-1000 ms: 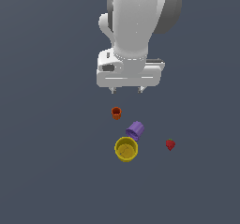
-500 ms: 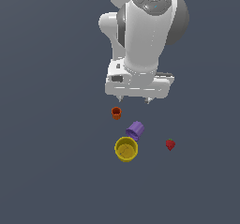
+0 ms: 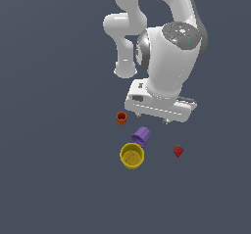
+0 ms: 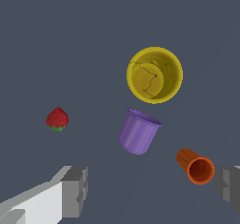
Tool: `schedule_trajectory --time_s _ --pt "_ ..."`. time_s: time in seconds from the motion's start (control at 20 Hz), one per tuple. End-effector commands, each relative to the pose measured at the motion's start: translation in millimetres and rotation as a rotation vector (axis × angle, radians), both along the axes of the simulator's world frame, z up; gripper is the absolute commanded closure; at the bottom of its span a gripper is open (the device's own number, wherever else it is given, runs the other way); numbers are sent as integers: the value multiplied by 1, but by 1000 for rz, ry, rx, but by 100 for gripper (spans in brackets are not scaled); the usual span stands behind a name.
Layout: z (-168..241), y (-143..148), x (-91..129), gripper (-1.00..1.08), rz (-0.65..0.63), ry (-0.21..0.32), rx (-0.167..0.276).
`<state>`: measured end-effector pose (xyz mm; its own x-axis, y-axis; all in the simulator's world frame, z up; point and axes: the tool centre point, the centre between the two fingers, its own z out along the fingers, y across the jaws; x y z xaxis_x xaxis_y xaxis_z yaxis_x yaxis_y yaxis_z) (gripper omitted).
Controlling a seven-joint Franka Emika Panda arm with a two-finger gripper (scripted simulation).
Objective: Pick up a designated object from a clutter of objects.
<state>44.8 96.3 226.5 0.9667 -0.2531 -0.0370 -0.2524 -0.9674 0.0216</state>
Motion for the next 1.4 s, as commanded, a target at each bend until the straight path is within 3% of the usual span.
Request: schedule_trajectory --time_s 0.0,0.7,1.35 --pt "-11 12 7 -92 -48 -4 -1" --pt "-80 82 33 -92 -311 -26 -4" --pt "-139 136 41 -92 -512 -40 -1"
